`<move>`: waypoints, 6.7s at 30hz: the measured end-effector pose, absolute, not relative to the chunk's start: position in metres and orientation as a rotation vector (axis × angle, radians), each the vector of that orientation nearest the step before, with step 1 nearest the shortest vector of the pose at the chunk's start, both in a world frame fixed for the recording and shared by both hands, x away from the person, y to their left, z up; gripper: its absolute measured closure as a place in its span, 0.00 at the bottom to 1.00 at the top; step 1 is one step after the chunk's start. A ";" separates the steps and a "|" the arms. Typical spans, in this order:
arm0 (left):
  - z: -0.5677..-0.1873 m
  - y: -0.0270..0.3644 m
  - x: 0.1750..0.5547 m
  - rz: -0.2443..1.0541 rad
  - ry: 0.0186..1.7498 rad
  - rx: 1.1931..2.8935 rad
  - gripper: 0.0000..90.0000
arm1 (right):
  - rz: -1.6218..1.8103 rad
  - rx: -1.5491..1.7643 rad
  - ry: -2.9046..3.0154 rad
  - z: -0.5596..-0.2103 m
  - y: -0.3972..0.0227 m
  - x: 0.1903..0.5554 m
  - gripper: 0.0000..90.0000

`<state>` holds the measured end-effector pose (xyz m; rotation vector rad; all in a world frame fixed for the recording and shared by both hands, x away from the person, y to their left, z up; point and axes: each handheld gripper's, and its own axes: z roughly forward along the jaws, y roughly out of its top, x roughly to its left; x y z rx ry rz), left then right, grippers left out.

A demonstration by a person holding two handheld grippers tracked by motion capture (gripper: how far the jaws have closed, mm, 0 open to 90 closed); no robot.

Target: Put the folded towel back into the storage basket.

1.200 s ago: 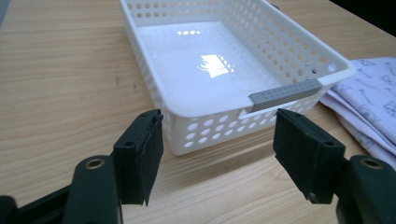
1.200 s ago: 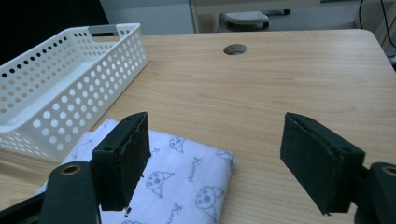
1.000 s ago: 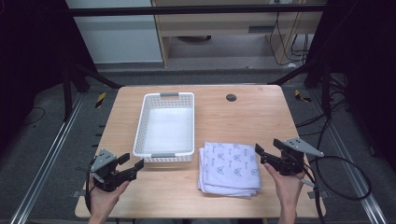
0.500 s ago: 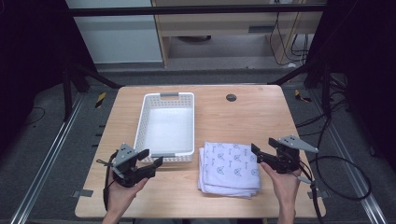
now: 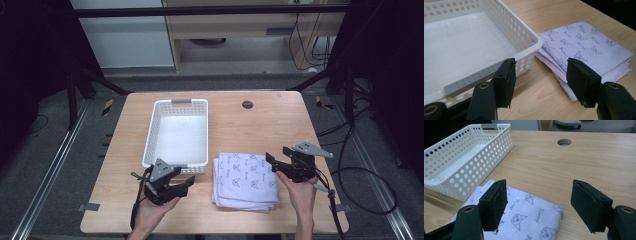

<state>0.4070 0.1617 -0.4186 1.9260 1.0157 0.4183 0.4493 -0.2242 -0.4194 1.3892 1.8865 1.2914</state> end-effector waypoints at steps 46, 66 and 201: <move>-0.494 0.085 0.431 0.288 1.011 2.095 0.39 | 1.104 1.533 2.085 -0.494 -0.219 0.483 0.47; -0.499 0.079 0.432 0.252 0.996 2.115 0.45 | 1.086 1.568 2.089 -0.500 -0.214 0.483 0.56; -0.353 0.182 0.429 0.337 0.899 1.823 0.87 | 1.474 1.181 1.814 -0.341 -0.129 0.445 0.83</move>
